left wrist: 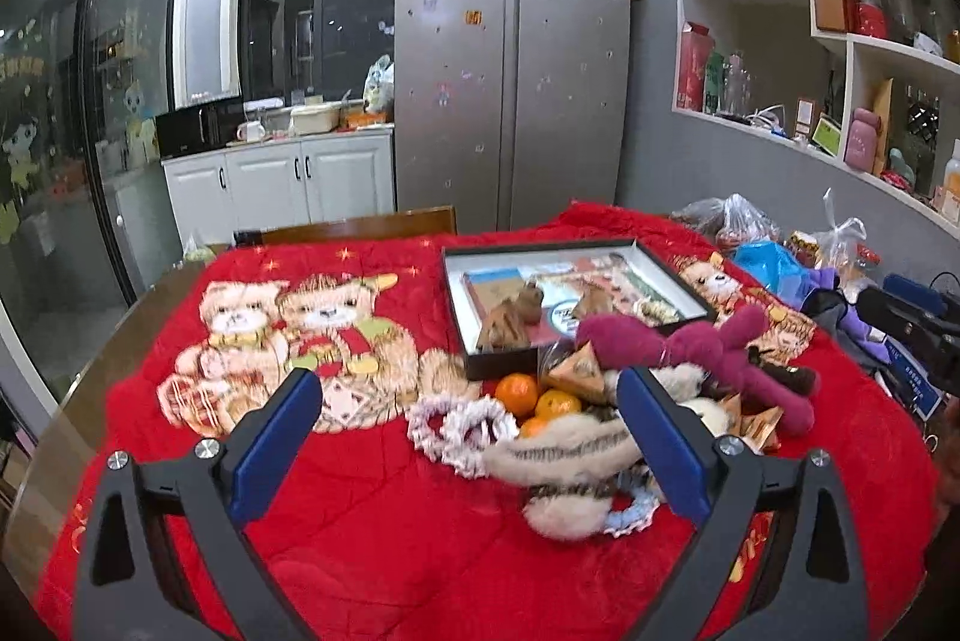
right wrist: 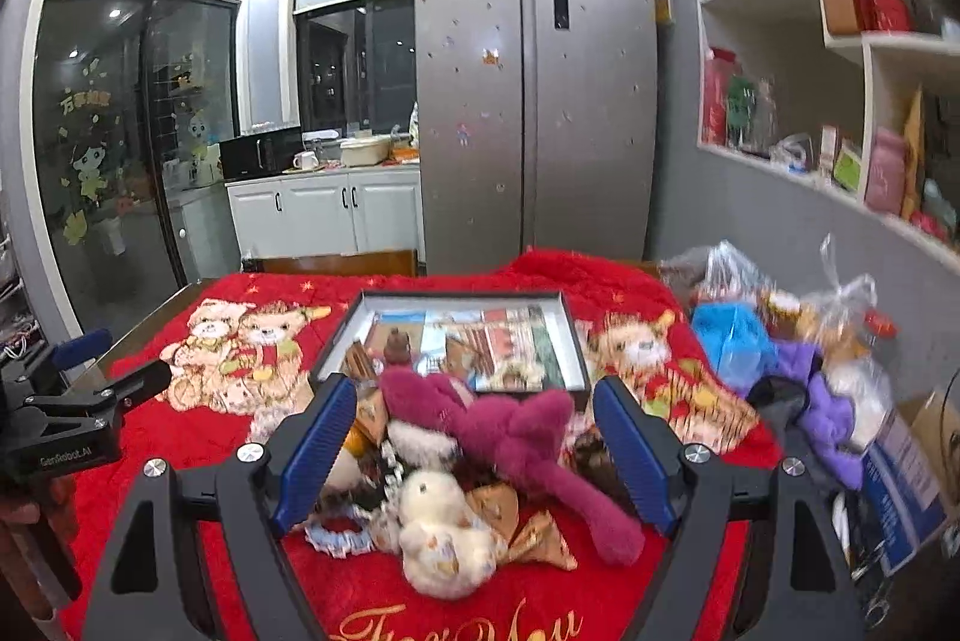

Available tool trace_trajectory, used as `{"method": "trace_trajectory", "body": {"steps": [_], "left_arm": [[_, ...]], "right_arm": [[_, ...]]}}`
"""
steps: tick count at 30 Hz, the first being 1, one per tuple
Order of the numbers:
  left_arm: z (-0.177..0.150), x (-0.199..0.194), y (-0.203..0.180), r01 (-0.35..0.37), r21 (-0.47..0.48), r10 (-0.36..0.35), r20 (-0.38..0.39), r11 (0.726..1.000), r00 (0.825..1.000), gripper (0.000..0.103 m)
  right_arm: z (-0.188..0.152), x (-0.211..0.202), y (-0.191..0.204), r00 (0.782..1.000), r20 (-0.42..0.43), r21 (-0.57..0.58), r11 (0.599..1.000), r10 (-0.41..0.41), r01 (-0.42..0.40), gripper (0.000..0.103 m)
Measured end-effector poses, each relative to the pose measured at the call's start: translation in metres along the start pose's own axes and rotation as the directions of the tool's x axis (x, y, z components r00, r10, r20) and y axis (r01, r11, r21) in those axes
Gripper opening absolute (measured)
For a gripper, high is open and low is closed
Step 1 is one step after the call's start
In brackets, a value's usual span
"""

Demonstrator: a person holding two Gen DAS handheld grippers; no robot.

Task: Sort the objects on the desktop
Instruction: 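Withdraw both open tools from the box back toward the pile, then grasp the white lace ring with the left tool while the right tool grasps a tan packet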

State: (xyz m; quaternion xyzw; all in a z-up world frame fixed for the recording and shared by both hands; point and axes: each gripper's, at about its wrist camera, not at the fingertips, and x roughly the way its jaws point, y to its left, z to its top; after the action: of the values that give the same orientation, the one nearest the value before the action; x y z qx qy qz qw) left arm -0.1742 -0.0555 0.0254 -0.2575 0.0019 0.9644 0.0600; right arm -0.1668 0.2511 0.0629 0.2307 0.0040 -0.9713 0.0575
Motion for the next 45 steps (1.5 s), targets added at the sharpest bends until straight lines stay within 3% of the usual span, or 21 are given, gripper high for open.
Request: {"method": "trace_trajectory", "body": {"steps": [13,20,30,35,40,45], "left_arm": [[-0.044,0.061,0.009,-0.034,0.019,0.035,-0.086,0.999,0.996,0.100],[-0.052,0.086,0.023,-0.029,-0.017,0.027,-0.132,0.999,0.991,0.100],[-0.062,0.120,0.027,-0.008,0.003,0.009,-0.199,1.000,0.980,0.100],[-0.062,0.133,0.028,0.041,-0.013,-0.043,-0.200,0.999,0.979,0.099],[-0.061,0.153,0.029,0.072,-0.041,-0.080,-0.247,0.997,0.966,0.094],[-0.063,0.173,0.031,0.100,-0.079,-0.120,-0.307,0.992,0.944,0.077]], "right_arm": [[-0.072,0.049,-0.029,0.989,-0.144,0.053,0.998,-0.027,0.035,0.083],[-0.083,0.069,-0.028,0.982,-0.186,0.047,0.998,-0.020,0.030,0.083],[-0.095,0.095,-0.033,0.969,-0.245,0.052,0.998,-0.021,0.034,0.083],[-0.101,0.105,-0.035,0.964,-0.265,0.065,0.997,-0.009,0.027,0.083],[-0.105,0.112,-0.040,0.961,-0.277,0.083,0.996,0.001,0.022,0.083],[-0.109,0.117,-0.045,0.955,-0.297,0.084,0.996,-0.009,0.036,0.083]]}}
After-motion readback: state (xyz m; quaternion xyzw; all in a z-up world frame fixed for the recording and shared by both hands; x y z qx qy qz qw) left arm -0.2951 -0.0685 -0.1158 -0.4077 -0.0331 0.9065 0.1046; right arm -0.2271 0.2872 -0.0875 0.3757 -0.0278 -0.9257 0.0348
